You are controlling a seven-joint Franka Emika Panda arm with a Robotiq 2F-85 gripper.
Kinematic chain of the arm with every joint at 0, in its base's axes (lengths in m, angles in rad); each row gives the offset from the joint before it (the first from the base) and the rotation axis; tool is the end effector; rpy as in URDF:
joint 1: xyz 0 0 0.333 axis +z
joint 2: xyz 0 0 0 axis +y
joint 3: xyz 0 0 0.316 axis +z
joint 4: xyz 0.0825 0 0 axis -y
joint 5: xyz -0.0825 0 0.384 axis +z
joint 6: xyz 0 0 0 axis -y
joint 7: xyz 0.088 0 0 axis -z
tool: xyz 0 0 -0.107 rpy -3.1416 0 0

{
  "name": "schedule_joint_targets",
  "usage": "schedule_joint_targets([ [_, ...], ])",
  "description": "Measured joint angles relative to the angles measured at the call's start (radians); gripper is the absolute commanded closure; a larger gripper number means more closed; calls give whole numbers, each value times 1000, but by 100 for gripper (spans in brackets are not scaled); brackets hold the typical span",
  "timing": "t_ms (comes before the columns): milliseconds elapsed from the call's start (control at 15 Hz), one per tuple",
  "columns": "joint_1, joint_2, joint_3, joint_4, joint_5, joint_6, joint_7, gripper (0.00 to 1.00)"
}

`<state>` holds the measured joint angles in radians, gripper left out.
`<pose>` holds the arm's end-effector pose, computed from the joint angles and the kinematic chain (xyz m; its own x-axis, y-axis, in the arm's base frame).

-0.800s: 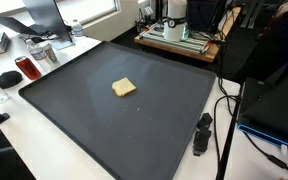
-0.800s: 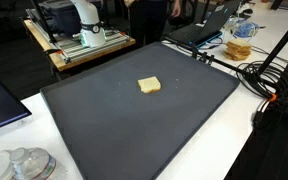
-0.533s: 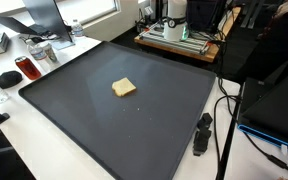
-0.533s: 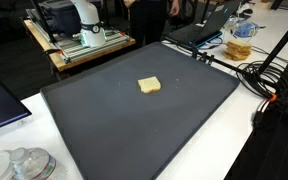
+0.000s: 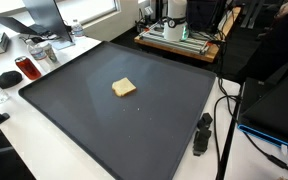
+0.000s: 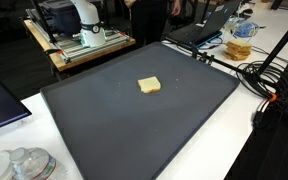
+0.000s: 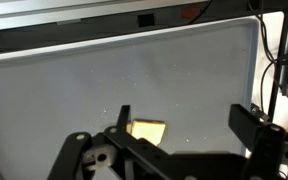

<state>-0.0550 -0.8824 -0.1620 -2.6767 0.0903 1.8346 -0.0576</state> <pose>0.2888 -0.0584 0.4875 0.9908 -0.1291 0.0417 -0.1177 -0.9708 -0.2091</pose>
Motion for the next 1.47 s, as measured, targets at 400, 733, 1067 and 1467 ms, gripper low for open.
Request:
schedule_joint_targets([
  [400, 180, 2, 162, 37, 121, 31, -18, 0],
  [733, 354, 41, 290, 93, 197, 43, -36, 0],
  [1067, 421, 85, 334, 129, 213, 43, -61, 0],
  [1467, 420, 90, 331, 131, 213, 43, -69, 0],
])
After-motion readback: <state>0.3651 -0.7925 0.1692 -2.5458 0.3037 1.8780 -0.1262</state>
